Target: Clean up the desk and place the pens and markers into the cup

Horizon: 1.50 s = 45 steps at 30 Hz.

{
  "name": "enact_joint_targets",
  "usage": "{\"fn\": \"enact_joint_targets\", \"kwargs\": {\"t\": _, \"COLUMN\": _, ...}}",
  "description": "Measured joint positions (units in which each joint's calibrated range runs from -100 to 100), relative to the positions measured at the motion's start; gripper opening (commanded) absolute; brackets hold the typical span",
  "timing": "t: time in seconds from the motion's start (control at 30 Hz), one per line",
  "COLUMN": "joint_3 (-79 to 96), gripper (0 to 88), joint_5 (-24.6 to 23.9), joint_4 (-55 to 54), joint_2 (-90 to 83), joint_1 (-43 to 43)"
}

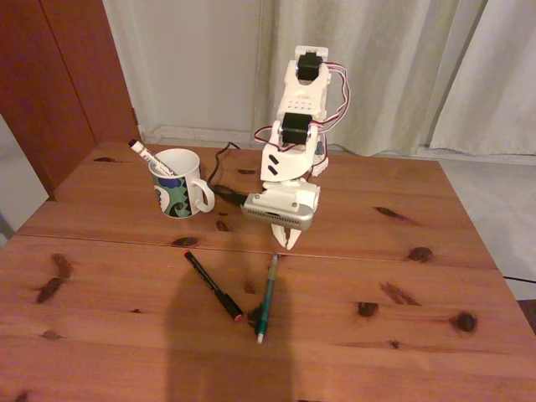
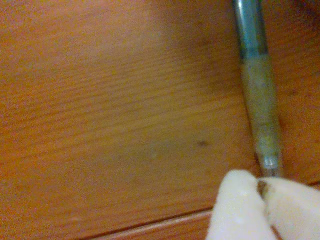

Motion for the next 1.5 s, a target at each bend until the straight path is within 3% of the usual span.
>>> {"fn": "enact_joint_targets", "kwargs": {"t": 0.5, "joint_3": -0.34, "gripper": 1.2, "joint_5": 0.00, "joint_4": -11.95, "joint_2": 6.61, "joint_1": 3.37}}
{"fn": "enact_joint_targets", "kwargs": {"t": 0.8, "joint_3": -0.34, "gripper": 11.3, "joint_5": 0.00, "joint_4": -12.28, "joint_2": 6.78, "joint_1": 3.37}}
{"fn": "enact_joint_targets", "kwargs": {"t": 1.5, "joint_3": 2.89, "gripper": 11.3, "joint_5": 0.54, "joint_4": -12.44, "joint_2": 6.78, "joint_1": 1.47}}
